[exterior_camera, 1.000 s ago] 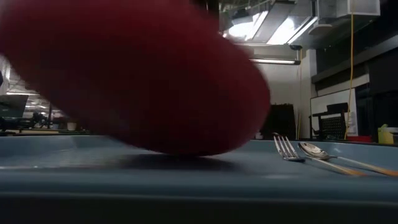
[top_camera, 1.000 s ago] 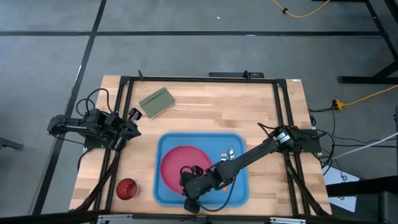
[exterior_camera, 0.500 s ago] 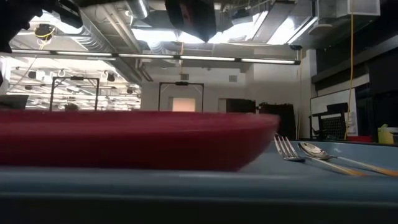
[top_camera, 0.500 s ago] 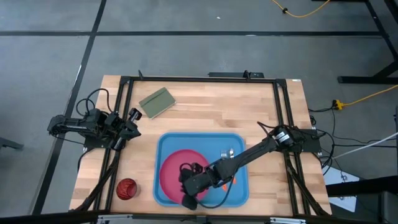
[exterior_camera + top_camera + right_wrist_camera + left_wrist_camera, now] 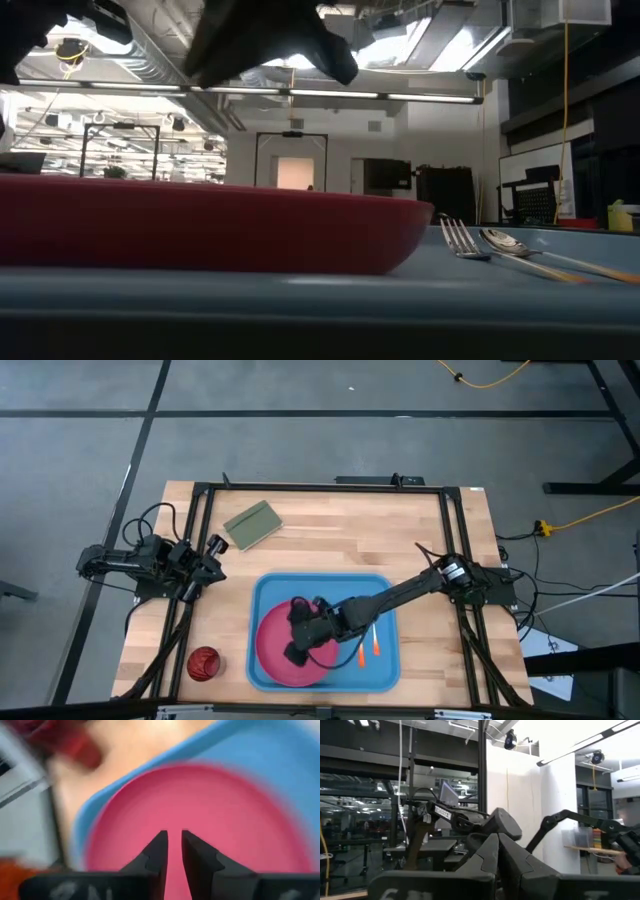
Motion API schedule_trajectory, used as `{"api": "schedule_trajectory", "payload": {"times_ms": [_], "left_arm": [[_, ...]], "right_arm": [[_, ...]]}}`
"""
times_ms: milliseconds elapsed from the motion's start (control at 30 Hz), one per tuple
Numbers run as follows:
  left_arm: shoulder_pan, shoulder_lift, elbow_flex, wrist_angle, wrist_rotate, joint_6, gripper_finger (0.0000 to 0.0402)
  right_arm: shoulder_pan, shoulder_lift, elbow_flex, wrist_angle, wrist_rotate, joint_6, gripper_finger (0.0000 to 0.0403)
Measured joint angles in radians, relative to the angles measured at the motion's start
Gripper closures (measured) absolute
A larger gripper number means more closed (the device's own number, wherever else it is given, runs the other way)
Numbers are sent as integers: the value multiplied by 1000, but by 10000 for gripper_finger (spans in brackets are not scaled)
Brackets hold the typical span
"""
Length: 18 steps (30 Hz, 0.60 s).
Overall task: Pick and place plate/cup/fork/spoon on tray
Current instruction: Put the pink plate on the blue tray
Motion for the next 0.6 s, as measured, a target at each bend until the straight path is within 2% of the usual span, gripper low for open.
{"api": "schedule_trajectory", "payload": {"times_ms": [100,200,267,400,600], "left_arm": [[0,0,0,0,5,1,401],[0,0,0,0,4,2,401],[0,0,0,0,4,2,401],[0,0,0,0,0,3,401],[0,0,0,1,-1,3,401]], "right_arm": [[9,4,0,20,-224,23,344],[44,10,-1,61,-340,4,344],[74,14,-2,138,-356,-11,344],[119,27,2,263,-307,-29,344],[134,93,-2,280,-323,99,345]]}}
